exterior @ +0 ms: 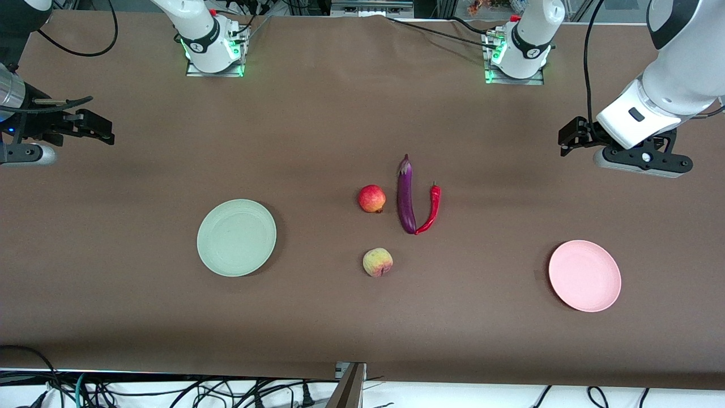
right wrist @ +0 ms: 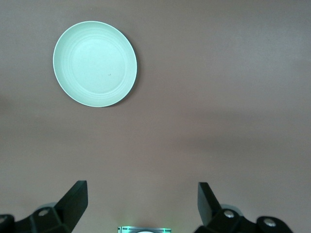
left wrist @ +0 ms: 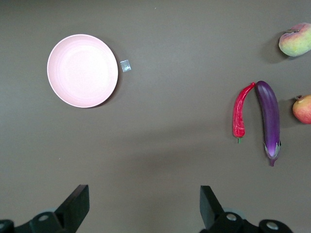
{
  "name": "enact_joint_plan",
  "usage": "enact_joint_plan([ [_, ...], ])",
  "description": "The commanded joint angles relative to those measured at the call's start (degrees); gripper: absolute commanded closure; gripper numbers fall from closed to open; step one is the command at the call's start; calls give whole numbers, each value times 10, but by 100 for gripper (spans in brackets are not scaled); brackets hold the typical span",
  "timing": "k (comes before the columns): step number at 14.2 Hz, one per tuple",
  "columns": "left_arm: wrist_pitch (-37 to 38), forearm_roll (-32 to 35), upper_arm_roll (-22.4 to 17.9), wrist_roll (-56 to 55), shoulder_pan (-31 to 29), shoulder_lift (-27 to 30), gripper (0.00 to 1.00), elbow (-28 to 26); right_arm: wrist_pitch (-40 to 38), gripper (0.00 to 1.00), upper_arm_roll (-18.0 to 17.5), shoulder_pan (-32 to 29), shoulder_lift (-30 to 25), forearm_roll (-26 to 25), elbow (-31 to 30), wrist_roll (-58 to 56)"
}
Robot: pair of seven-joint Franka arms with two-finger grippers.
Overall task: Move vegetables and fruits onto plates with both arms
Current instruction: 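Reach the left gripper down to the red chili pepper and grasp it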
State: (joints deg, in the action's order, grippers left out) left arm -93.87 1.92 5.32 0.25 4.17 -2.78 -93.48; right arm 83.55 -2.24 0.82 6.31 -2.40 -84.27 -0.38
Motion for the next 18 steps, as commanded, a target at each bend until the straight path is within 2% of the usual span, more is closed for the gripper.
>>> enact_joint_plan([
  [1,6,-7,2,10,-5,-7,0,15,-4,0,-4,-6,5,-3,15,-8],
  [13,23,-2,5,6,-2,-20,0,20,-4,0,-4,-6,5,-2,15,-8],
  [18,40,1,9,9,5,-46,0,17,-4,0,-4,-6,5,-2,15,-8],
])
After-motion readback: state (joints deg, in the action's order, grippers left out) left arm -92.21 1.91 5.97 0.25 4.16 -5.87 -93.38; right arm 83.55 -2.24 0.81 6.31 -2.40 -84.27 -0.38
